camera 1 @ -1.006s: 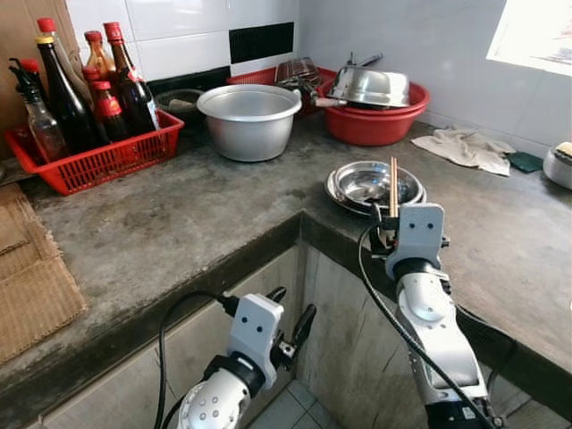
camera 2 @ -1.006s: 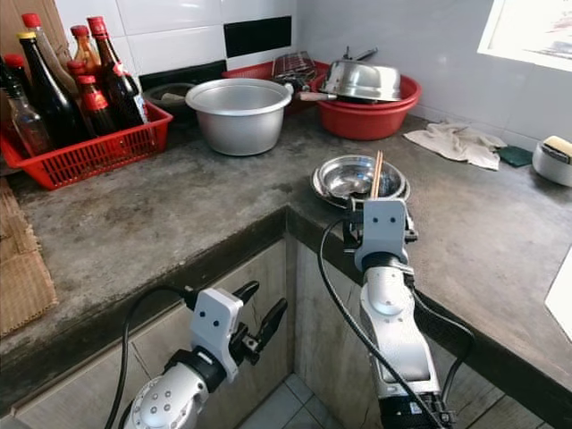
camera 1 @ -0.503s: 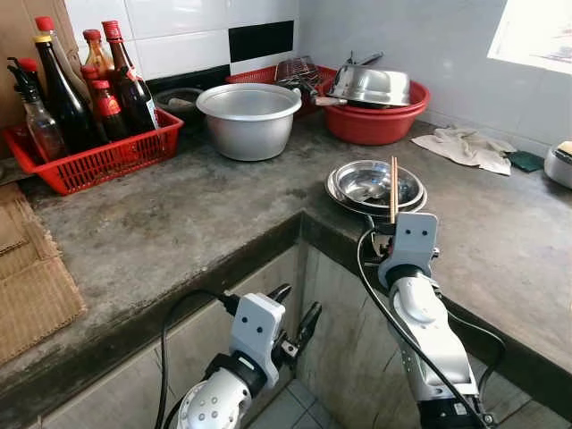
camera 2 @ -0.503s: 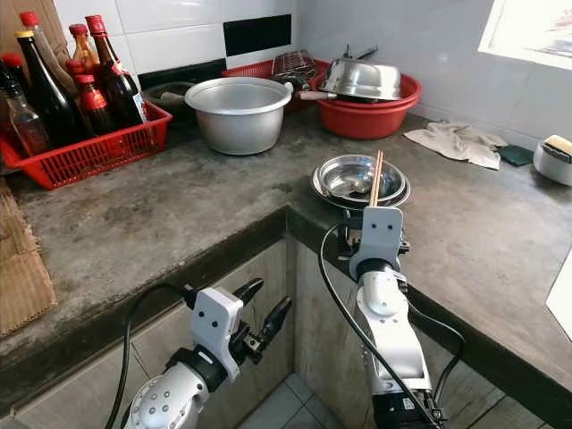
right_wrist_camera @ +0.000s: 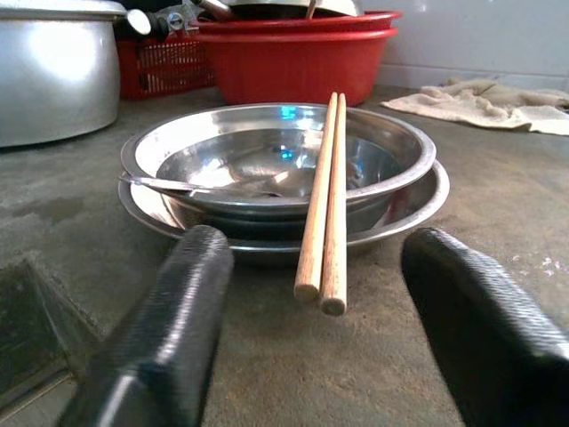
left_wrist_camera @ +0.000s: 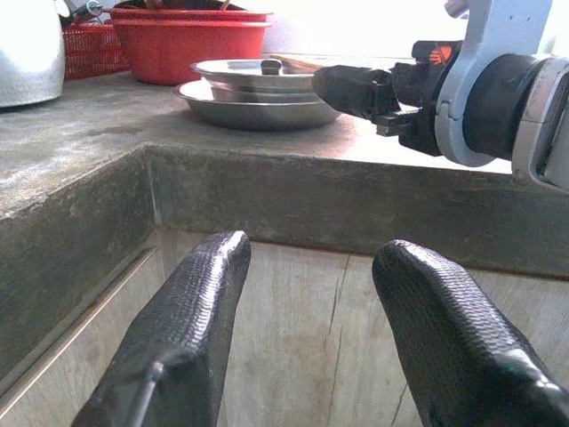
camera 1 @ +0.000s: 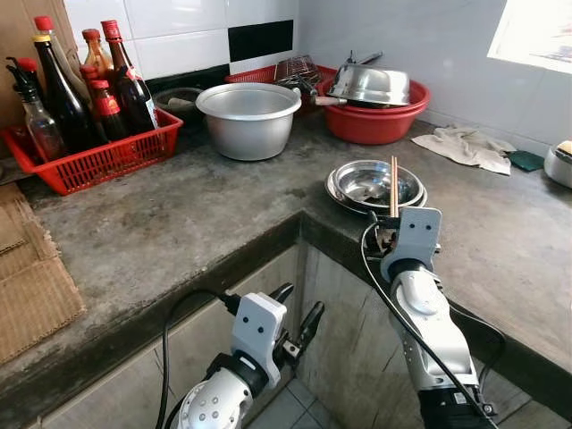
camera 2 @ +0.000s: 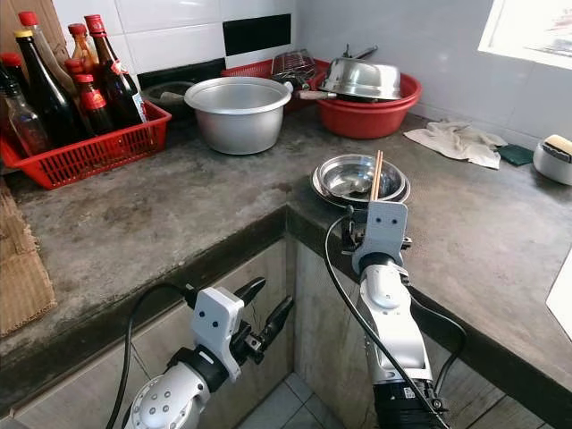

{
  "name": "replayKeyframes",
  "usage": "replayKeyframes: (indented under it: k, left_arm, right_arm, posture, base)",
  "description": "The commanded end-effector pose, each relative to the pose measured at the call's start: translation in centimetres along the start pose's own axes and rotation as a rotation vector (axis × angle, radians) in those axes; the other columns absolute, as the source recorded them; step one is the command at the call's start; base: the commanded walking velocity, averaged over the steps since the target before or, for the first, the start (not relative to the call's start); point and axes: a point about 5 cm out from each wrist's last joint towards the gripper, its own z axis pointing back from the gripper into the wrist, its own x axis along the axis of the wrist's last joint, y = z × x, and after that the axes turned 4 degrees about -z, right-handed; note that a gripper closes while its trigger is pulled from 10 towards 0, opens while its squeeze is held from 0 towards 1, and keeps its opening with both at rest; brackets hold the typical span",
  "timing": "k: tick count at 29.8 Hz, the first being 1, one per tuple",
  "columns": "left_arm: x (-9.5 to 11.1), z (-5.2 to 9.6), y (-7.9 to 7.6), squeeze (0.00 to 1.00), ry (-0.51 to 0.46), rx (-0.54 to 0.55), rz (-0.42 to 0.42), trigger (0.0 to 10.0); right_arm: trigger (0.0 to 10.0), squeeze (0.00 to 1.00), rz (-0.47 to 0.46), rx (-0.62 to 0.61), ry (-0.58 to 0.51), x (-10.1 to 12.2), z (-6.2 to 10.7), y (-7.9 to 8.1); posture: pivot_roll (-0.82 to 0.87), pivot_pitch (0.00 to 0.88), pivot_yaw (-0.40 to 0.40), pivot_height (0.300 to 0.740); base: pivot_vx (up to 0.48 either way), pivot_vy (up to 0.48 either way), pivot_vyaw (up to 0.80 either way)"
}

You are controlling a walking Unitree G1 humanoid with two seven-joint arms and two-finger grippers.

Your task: Kitchen organization

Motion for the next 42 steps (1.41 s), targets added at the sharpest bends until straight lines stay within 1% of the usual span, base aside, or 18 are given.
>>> replayKeyframes:
  k: [1, 2, 3, 4, 5, 22, 23, 24, 25, 27, 28, 42]
  left_arm:
    - [0.67, -0.05, -0.11, 0.0, -0.036, -0.005, -0.005, 10.0]
    - [0.67, -0.05, -0.11, 0.0, -0.036, -0.005, -0.005, 10.0]
    - [0.66, -0.05, -0.12, 0.0, -0.036, -0.004, -0.005, 10.0]
    - [0.66, -0.06, -0.12, 0.0, -0.035, -0.004, -0.005, 10.0]
    - [0.67, -0.06, -0.12, 0.0, -0.035, -0.003, -0.005, 10.0]
    - [0.6, -0.06, -0.03, 0.0, -0.032, 0.003, -0.01, 10.0]
    - [0.6, -0.06, 0.0, 0.0, -0.032, 0.004, -0.011, 10.0]
    - [0.59, -0.06, -0.01, 0.0, -0.032, 0.004, -0.011, 10.0]
    - [0.59, -0.07, -0.02, 0.0, -0.032, 0.004, -0.011, 10.0]
    - [0.59, -0.07, -0.01, 0.0, -0.032, 0.004, -0.011, 10.0]
    - [0.58, -0.06, 0.0, 0.0, -0.032, 0.005, -0.012, 10.0]
    - [0.53, -0.06, 0.07, 0.0, -0.029, 0.007, -0.016, 10.0]
  right_arm:
    - [0.0, 0.0, -0.008, 0.005, -0.01, 0.32, -0.29, -0.07]
    - [0.0, 0.0, -0.004, 0.01, -0.007, 0.29, -0.32, 0.0]
    - [2.9, 0.0, -0.002, 0.012, -0.006, 0.29, -0.34, 0.04]
    - [6.9, 0.0, -0.001, 0.013, -0.005, 0.32, -0.37, 0.05]
    - [10.0, 0.0, -0.001, 0.013, -0.005, 0.37, -0.42, 0.03]
    - [10.0, 0.0, -0.01, 0.019, -0.014, 0.79, -1.0, -0.12]
    - [9.5, 0.0, -0.009, 0.019, -0.015, 0.83, -1.07, -0.12]
    - [7.8, 0.0, -0.009, 0.019, -0.015, 0.84, -1.09, -0.13]
    - [2.0, 0.0, -0.009, 0.019, -0.015, 0.85, -1.12, -0.15]
    - [2.0, 0.0, -0.01, 0.019, -0.015, 0.87, -1.14, -0.15]
    - [0.0, 0.0, -0.009, 0.019, -0.014, 0.87, -1.15, -0.13]
    - [0.0, 0.0, -0.013, 0.026, -0.017, 1.0, -1.18, -0.05]
  posture:
    - [0.06, 0.026, -0.046, 0.74]
    - [0.06, 0.026, -0.045, 0.74]
    - [0.06, 0.026, -0.048, 0.74]
    - [0.06, 0.026, -0.047, 0.74]
    - [0.06, 0.026, -0.047, 0.74]
    - [0.06, 0.023, -0.049, 0.74]
    - [0.06, 0.023, -0.046, 0.74]
    - [0.06, 0.023, -0.047, 0.74]
    - [0.06, 0.022, -0.05, 0.74]
    - [0.06, 0.022, -0.05, 0.74]
    - [0.06, 0.022, -0.049, 0.74]
    - [0.06, 0.019, -0.046, 0.74]
  base:
    - [0.0, 0.0, 0.0]
    - [0.0, 0.0, 0.0]
    - [0.0, 0.0, 0.0]
    - [0.0, 0.0, 0.0]
    - [0.0, 0.0, 0.0]
    - [0.0, 0.0, 0.0]
    - [0.0, 0.0, 0.0]
    - [0.0, 0.0, 0.0]
    - [0.0, 0.0, 0.0]
    - [0.0, 0.0, 0.0]
    - [0.0, 0.0, 0.0]
    - [0.0, 0.0, 0.0]
